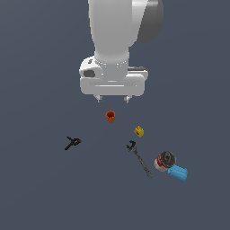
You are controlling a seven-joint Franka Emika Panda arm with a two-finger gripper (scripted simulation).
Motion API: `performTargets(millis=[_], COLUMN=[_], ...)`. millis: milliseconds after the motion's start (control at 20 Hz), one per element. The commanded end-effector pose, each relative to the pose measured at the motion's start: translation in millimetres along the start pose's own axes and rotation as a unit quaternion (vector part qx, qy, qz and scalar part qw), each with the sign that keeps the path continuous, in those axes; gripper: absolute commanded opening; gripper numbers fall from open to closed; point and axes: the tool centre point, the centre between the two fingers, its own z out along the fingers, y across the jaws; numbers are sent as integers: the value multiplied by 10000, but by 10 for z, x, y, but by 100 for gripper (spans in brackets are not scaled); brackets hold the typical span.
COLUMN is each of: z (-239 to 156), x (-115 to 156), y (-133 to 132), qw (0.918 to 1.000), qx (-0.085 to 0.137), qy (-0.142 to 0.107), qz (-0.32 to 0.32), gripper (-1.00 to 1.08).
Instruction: Pick up a designated object from a clutter of objects.
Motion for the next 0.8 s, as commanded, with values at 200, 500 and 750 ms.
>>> performTargets(millis=[200,500,750], z=[-13,-50,-34], x=[11,26,55], y=[-28,-87,-107], qw=[10000,9998,9999], qx=[26,88,80], qy=[33,111,104], qz=[-29,-106,-79], gripper=[100,100,100])
